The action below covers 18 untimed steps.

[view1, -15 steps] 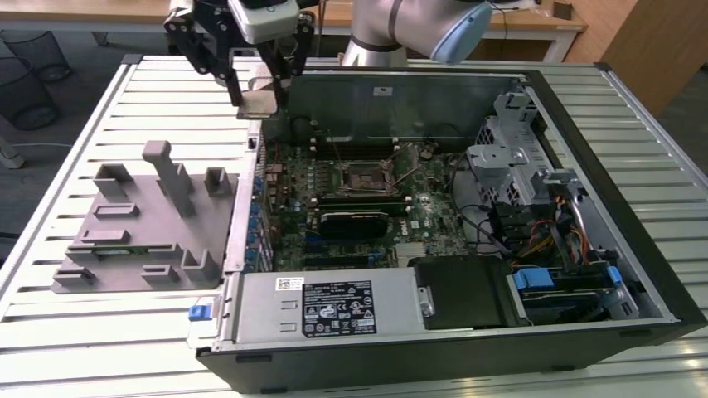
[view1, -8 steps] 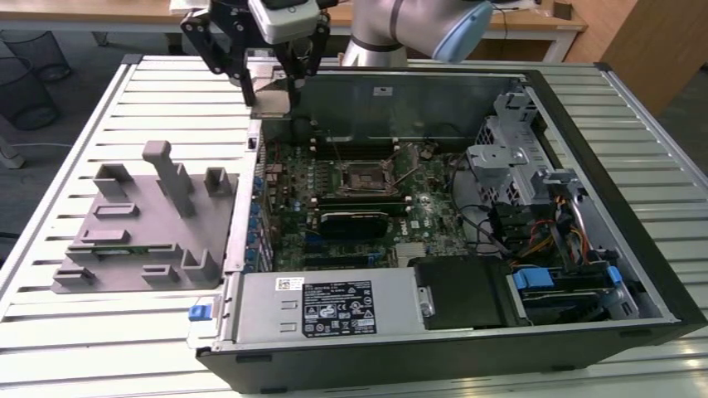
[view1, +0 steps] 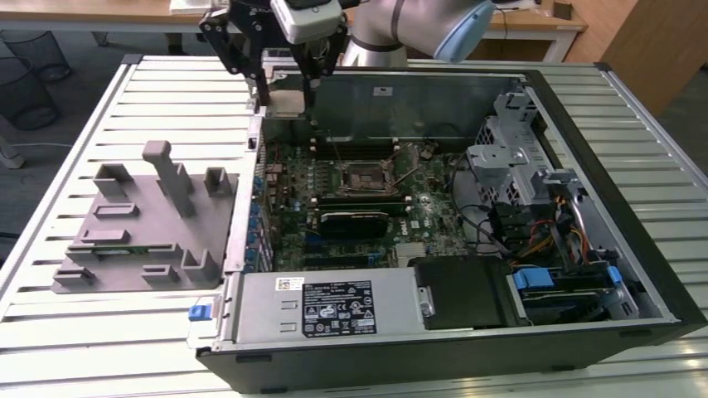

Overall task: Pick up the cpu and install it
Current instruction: 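Pick up the cpu and move it towards the insertion slot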

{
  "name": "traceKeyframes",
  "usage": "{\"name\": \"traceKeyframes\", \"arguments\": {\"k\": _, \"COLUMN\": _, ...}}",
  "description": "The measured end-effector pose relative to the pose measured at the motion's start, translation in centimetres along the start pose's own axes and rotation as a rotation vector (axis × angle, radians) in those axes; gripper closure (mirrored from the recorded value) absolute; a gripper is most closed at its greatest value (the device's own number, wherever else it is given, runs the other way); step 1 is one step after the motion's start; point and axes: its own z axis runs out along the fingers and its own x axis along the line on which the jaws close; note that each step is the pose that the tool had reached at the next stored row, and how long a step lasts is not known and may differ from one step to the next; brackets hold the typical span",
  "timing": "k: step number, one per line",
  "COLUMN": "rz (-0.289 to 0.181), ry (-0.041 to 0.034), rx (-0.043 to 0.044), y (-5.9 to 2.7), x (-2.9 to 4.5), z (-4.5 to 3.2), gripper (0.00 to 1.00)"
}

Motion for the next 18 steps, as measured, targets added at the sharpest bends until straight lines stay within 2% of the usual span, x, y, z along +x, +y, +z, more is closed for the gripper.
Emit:
{"name": "traceKeyframes", "arguments": {"k": 10, "rz": -0.003, "ry": 0.0001, "rx": 0.0, "y": 0.44, "x": -2.08, "z": 0.06, "gripper": 0.47}}
{"name": "traceKeyframes", "arguments": {"k": 18, "rz": -0.004, "ry": 0.0001, "rx": -0.0002, "y": 0.78, "x": -4.67, "z": 0.14, "gripper": 0.47}}
